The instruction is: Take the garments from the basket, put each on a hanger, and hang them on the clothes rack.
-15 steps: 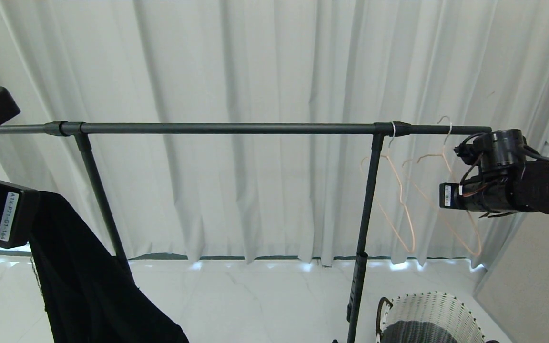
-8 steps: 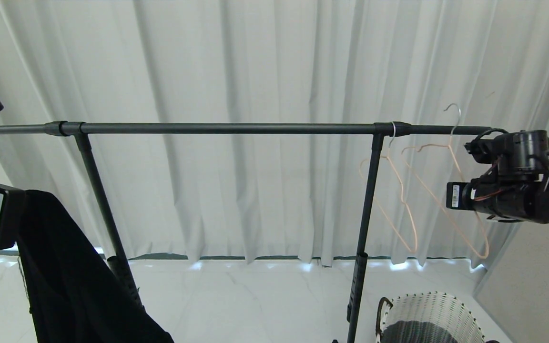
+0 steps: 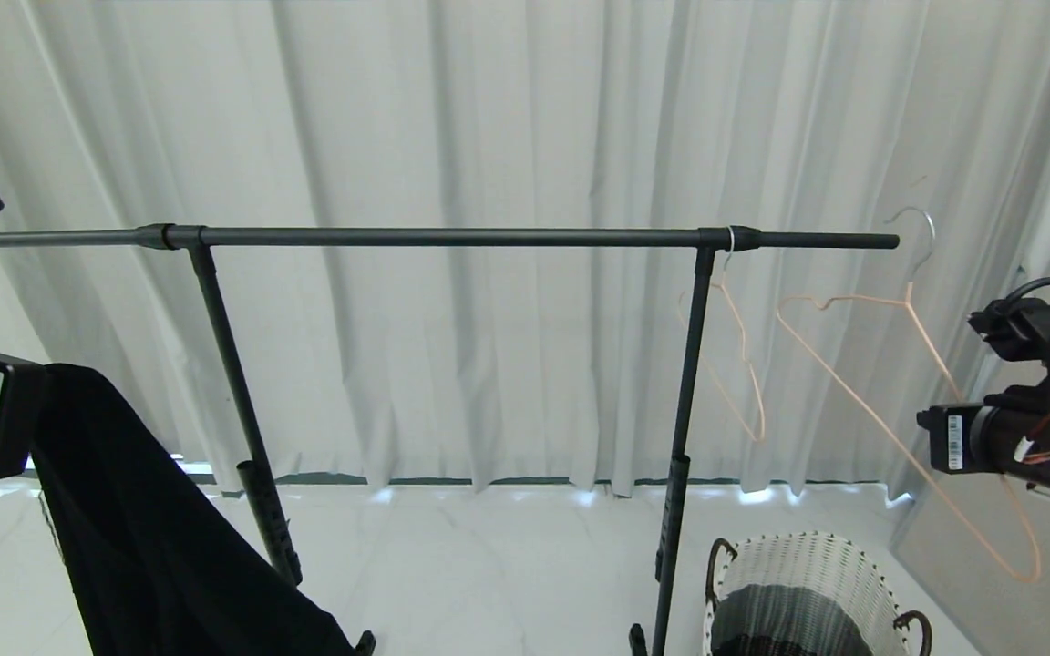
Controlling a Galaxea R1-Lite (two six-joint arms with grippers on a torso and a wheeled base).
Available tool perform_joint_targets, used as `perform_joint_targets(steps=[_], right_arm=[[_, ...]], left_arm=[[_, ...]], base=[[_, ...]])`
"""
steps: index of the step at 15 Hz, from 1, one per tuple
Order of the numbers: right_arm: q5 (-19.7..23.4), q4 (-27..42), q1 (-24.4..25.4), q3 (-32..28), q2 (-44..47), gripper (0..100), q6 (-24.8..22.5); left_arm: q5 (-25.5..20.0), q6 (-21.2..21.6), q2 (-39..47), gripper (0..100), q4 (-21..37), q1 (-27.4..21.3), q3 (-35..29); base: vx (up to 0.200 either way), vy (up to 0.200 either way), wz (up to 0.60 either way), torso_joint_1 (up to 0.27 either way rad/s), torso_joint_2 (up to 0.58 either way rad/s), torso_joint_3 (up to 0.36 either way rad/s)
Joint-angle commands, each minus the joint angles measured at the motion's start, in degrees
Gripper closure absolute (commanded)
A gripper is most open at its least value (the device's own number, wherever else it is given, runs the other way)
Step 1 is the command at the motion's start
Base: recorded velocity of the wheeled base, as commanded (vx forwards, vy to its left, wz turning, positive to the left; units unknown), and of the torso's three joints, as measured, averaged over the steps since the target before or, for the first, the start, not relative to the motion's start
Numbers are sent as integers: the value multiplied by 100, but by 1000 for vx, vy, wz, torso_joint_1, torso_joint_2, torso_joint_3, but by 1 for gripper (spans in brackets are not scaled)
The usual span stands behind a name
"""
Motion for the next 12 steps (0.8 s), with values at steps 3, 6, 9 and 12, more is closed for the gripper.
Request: perform_joint_targets(steps=[3, 6, 9, 12], right_arm=[[-10, 95, 304, 581, -982, 100, -146], [-10, 420, 330, 581, -1325, 100, -208], [96, 420, 348, 555, -1501, 100, -375], [834, 394, 629, 529, -1703, 100, -392]], left_arm=[[-8, -8, -32, 100, 0, 1, 21], [-17, -16, -58, 100, 0, 1, 118], [-43, -16, -67, 100, 0, -52, 232], [-43, -34, -32, 100, -96, -517, 285]], base=[[-200, 0, 0, 1, 2, 7], [-200, 0, 0, 1, 4, -1], [-133, 0, 0, 3, 2, 2], [0, 0, 0, 0, 0, 0]])
